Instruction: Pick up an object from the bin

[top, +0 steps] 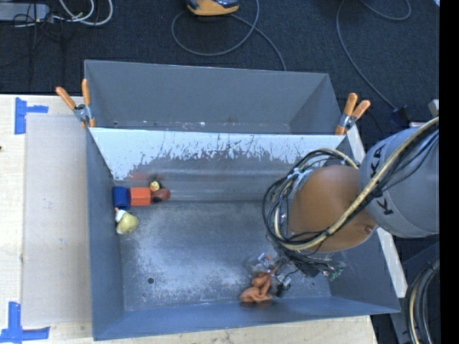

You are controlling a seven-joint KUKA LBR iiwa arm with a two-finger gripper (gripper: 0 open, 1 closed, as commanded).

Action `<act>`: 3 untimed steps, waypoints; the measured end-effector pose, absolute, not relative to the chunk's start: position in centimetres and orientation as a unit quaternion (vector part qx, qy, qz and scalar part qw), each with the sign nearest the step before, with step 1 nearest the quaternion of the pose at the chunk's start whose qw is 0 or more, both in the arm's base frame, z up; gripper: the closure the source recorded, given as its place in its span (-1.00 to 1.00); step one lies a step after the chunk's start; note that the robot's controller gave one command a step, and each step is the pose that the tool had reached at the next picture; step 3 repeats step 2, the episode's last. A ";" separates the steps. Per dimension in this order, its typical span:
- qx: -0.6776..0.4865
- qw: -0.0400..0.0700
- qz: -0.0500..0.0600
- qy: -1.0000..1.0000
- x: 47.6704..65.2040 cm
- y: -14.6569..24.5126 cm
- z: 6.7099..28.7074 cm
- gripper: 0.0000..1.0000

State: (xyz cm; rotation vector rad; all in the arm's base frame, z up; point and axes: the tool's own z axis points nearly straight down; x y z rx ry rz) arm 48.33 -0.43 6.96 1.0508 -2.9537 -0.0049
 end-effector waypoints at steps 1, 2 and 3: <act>0.335 0.003 -0.002 -0.942 48.3 -0.4 7.0 1.00; 0.335 0.003 -0.002 -0.942 49.1 -1.4 20.8 1.00; 0.335 0.003 -0.002 -0.942 49.1 -1.4 20.8 1.00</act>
Offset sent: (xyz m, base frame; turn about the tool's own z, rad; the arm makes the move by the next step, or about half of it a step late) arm 0.0072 -0.0103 0.1389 -0.0038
